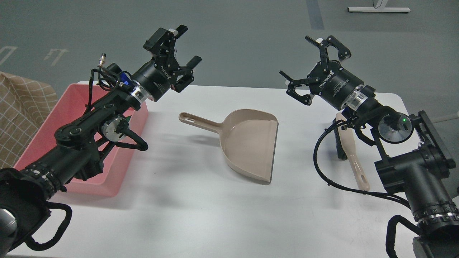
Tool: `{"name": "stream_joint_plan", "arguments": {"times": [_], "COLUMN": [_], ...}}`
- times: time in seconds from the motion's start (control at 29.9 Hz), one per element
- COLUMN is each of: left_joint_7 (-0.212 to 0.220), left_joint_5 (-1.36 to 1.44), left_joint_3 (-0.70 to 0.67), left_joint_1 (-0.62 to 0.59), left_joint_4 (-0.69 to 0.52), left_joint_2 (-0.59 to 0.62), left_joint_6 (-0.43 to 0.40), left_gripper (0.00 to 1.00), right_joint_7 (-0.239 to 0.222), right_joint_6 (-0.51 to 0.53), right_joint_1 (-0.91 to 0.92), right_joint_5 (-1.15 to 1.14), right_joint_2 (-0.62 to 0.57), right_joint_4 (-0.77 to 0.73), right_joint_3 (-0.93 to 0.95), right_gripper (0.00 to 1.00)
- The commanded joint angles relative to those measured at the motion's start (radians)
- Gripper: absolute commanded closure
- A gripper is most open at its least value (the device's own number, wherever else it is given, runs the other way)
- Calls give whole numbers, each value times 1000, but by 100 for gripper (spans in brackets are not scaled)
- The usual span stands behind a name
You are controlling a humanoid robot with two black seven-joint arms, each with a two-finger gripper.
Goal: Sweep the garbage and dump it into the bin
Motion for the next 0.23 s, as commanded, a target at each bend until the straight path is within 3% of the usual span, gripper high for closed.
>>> {"name": "stream_joint_plan", "arguments": {"times": [0.0,0.2], "left_joint_7": [0,0], "left_joint_5": [0,0], "left_joint_3": [0,0], "left_joint_1": [0,2], "left_joint_4": [0,0], "left_joint_2": [0,0], "left_joint_6": [0,0], "left_gripper": [2,2], "right_joint_7": [-1,1], "right_joint_6": [0,0], "right_joint_1": [0,0], "right_joint_5": [0,0], "right_joint_2": [0,0], "right_joint_4": [2,2], "right_joint_3": [0,0], "right_gripper": [0,0]}}
